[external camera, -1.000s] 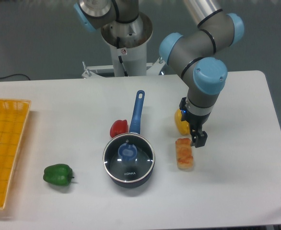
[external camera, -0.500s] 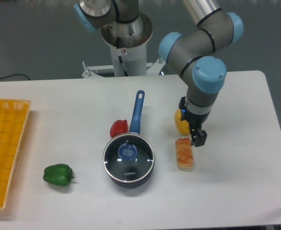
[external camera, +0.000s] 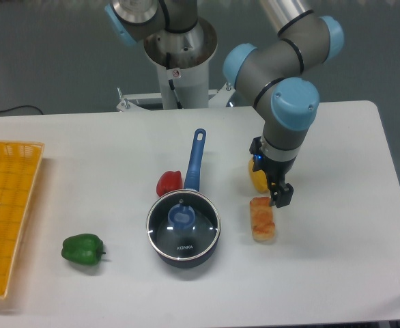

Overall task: Open the lid
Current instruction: 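Move the gripper over the saucepan and lower it onto the glass lid knob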

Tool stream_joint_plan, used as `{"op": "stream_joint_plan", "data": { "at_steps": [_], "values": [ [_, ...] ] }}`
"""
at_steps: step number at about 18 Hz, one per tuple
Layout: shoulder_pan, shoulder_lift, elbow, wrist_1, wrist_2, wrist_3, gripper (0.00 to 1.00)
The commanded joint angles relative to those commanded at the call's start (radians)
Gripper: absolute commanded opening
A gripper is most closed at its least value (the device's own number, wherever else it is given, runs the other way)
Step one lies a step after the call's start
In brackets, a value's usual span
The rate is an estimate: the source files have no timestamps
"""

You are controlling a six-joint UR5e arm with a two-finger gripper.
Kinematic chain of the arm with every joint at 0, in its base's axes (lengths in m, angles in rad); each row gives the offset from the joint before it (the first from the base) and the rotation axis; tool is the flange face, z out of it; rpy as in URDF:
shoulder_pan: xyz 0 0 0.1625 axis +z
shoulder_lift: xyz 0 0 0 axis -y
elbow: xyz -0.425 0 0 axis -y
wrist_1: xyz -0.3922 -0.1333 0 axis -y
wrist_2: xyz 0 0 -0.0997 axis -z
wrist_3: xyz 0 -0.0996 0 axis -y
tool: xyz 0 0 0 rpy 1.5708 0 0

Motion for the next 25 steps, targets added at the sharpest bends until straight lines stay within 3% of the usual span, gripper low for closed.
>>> {"op": "stream_joint_plan", "data": {
  "at_steps": [5, 8, 10, 13, 16, 20, 25],
  "values": [
    [-0.061, 0.002, 0.015, -0.003, -0.006, -0.152, 1.0],
    [-0.106, -0.004, 0.009, -0.003, -0.012, -0.428, 1.0],
    [-0.136, -0.001, 0.015, 0.0, -0.011, -0.542, 1.0],
    [-0.181, 0.012, 0.061, -0.002, 0.024, -0.6, 1.0],
    [-0.21, 0.023, 0.052, -0.009, 0.032, -0.652, 1.0],
    [-0.215, 0.002, 0.009, -0.008, 0.046, -0.851, 1.0],
    [-0.258, -0.043, 0.02, 0.0, 0.035, -1.098, 1.0]
  ]
}}
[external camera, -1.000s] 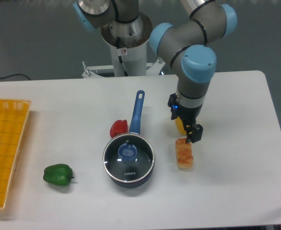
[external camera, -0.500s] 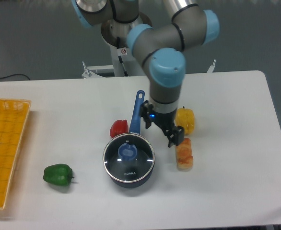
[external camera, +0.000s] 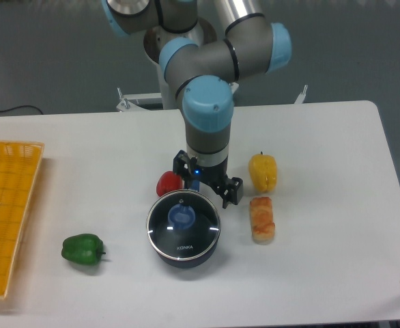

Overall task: Open the lid
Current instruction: 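Move the gripper over the saucepan and lower it onto the glass lid knob, then close the gripper on the blue knob of the glass lid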

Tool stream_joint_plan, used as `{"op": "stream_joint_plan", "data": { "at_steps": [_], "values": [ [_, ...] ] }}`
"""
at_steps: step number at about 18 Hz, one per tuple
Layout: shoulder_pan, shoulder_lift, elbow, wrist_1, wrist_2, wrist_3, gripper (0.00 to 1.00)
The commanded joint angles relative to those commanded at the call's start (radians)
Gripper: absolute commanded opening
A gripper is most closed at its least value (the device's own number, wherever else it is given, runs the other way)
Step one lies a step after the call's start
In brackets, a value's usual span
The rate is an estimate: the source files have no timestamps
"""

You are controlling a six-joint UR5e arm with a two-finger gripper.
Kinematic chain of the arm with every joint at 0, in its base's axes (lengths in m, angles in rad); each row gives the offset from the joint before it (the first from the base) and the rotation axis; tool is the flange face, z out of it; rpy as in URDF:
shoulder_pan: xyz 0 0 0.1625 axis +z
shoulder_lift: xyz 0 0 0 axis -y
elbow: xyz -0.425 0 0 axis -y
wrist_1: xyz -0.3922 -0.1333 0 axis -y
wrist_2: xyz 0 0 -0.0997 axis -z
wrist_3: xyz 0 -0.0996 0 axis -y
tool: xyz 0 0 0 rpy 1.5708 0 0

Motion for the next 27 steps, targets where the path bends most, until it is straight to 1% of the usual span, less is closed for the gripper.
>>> {"op": "stream_joint_plan", "data": {
  "at_steps": [1, 5, 8, 12, 27],
  "values": [
    [-0.003, -0.012, 0.006, 0.0, 0.0, -0.022, 1.0],
    [-0.028, -0.028, 0.02, 0.028, -0.017, -0.068, 1.0],
    [-0.048, -0.046, 0.031, 0.029, -0.017, -0.082, 1.0],
    [-0.052, -0.063, 0.052, 0.029, -0.017, -0.092, 1.0],
    [-0.054, -0.083, 0.055, 0.029, -0.017, -0.092, 1.0]
  ]
}}
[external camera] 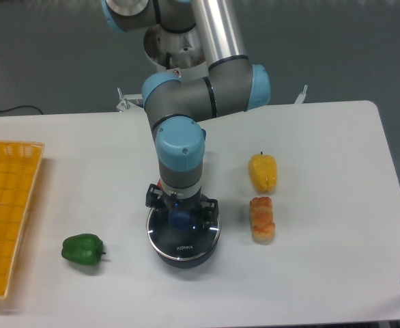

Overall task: Open the lid
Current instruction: 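Close the gripper on the blue knob of the glass lid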

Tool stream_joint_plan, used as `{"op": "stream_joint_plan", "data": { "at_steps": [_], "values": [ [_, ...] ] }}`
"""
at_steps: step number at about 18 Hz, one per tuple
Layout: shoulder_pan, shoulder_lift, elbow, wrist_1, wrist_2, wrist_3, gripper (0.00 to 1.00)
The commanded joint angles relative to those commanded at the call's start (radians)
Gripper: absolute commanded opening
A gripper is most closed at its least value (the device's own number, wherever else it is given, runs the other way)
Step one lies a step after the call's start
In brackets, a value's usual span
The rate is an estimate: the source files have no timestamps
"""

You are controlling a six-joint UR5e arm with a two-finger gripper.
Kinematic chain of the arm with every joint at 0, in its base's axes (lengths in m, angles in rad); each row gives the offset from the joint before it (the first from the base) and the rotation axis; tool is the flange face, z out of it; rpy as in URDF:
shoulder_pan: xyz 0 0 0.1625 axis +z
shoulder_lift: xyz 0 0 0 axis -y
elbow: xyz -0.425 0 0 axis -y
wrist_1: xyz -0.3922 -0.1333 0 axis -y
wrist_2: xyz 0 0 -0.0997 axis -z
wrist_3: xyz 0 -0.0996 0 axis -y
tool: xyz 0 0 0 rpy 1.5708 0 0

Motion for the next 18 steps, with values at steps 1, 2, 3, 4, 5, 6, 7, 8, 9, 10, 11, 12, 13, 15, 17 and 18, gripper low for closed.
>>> {"op": "stream_joint_plan", "data": {
  "at_steps": [1, 2, 3, 4, 5, 6, 7, 8, 9, 10, 11, 12, 13, 15, 17, 18],
  "values": [
    [0.0, -0.002, 0.0, 0.0, 0.002, 0.002, 1.0],
    [-0.005, -0.003, 0.0, 0.0, 0.002, 0.002, 1.0],
    [-0.006, -0.003, 0.0, 0.0, 0.003, 0.0, 1.0],
    [-0.006, -0.005, 0.0, 0.0, 0.003, 0.0, 1.0],
    [-0.006, -0.006, 0.0, 0.0, 0.003, 0.0, 1.0],
    [-0.006, -0.008, -0.002, 0.0, 0.003, 0.0, 1.0],
    [-0.006, -0.008, -0.002, 0.0, 0.003, 0.0, 1.0],
    [-0.006, -0.008, -0.002, 0.0, 0.003, 0.002, 1.0],
    [-0.006, -0.008, -0.002, 0.0, 0.003, 0.002, 1.0],
    [-0.006, -0.008, -0.002, 0.0, 0.003, 0.003, 1.0],
    [-0.006, -0.008, -0.003, 0.0, 0.003, 0.005, 0.99],
    [-0.006, -0.008, -0.003, 0.0, 0.003, 0.008, 0.96],
    [-0.006, -0.008, -0.002, 0.0, 0.003, 0.008, 0.89],
    [-0.006, -0.006, -0.002, 0.0, 0.003, 0.009, 0.83],
    [-0.006, -0.005, -0.002, -0.002, 0.002, 0.009, 0.74],
    [-0.005, -0.003, -0.002, -0.002, 0.002, 0.011, 0.73]
  ]
}}
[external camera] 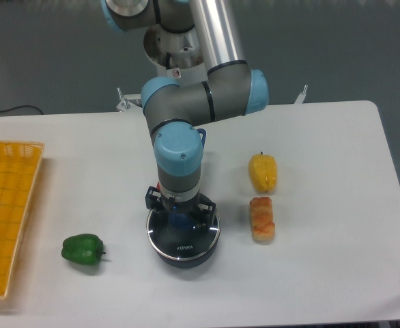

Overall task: Open the lid
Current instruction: 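Close the gripper on the blue knob of the glass lid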

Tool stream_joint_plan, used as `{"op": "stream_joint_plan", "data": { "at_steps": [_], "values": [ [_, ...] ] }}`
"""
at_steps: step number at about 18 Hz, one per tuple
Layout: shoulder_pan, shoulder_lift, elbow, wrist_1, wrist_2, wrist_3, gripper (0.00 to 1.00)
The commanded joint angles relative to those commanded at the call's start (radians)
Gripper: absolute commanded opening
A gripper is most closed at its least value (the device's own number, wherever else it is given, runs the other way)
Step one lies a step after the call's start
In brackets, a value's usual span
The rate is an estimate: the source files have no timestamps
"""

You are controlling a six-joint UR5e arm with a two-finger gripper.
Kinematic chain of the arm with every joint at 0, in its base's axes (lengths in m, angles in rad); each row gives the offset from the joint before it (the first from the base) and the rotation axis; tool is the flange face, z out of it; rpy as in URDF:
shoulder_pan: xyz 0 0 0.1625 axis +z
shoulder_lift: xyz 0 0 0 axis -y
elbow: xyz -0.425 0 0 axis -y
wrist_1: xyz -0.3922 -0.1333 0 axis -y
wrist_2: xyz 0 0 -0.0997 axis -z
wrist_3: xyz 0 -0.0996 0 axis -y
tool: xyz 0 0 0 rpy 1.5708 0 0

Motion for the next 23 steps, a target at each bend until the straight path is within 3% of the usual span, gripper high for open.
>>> {"op": "stream_joint_plan", "data": {
  "at_steps": [5, 9, 19, 23],
  "values": [
    [0.0, 0.0, 0.0, 0.0, 0.002, 0.002, 0.69],
    [-0.002, 0.0, 0.002, 0.0, 0.003, 0.0, 0.6],
    [-0.002, 0.002, 0.04, -0.015, 0.003, 0.014, 0.6],
    [0.002, 0.008, 0.051, -0.061, 0.005, 0.122, 0.6]
  ]
}}
